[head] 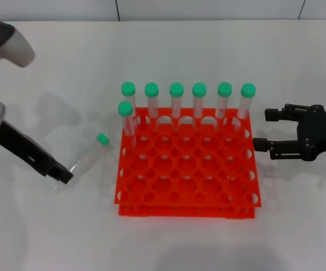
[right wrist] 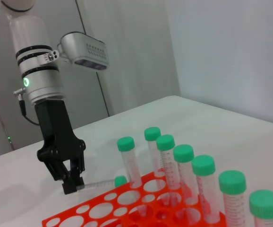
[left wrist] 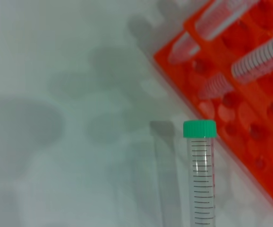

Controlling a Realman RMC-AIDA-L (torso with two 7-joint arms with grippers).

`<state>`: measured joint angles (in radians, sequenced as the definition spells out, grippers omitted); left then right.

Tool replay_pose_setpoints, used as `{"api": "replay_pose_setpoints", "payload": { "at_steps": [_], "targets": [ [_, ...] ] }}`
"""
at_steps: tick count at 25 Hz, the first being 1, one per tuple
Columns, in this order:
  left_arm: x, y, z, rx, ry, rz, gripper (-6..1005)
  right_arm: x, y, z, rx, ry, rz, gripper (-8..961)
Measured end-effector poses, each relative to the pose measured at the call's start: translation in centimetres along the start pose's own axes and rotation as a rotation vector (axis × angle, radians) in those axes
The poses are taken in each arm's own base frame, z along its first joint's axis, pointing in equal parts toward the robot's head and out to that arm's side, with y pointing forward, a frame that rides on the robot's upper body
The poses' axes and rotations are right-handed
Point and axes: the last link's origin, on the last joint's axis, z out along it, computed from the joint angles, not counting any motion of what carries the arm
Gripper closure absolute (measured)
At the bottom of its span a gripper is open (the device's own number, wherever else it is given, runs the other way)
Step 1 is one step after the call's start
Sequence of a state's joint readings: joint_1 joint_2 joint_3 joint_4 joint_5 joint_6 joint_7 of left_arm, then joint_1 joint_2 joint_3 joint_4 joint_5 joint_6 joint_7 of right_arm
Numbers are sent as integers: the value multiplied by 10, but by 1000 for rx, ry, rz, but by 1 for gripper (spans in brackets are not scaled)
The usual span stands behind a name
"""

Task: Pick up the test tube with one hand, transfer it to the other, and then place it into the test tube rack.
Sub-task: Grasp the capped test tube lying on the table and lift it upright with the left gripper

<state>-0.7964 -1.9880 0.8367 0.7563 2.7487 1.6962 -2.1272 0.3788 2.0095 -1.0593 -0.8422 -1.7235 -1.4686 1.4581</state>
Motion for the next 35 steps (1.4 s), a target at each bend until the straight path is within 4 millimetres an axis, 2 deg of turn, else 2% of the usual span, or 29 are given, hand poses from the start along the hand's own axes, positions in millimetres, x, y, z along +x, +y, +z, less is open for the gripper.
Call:
{"api": "replay_pose_setpoints", "payload": {
  "at_steps": [8, 16, 20, 26, 35],
  "targets": [
    [-14, -8, -20, 8, 192, -30, 814, -3, -2, -2, 13, -20, -5, 130],
    [-34, -13, -57, 42, 471, -29, 814, -4, -2, -2, 15, -33, -5, 130],
    [-35, -12, -72, 48, 579, -3, 814, -5, -4, -6, 28, -44, -1, 130],
    [-26, -8, -88, 44, 746, 88, 814, -5, -5, -7, 34, -44, -4, 130],
    [13, 0, -83, -28, 943, 216, 815, -11, -8, -8, 46, -51, -23, 131]
  ]
}}
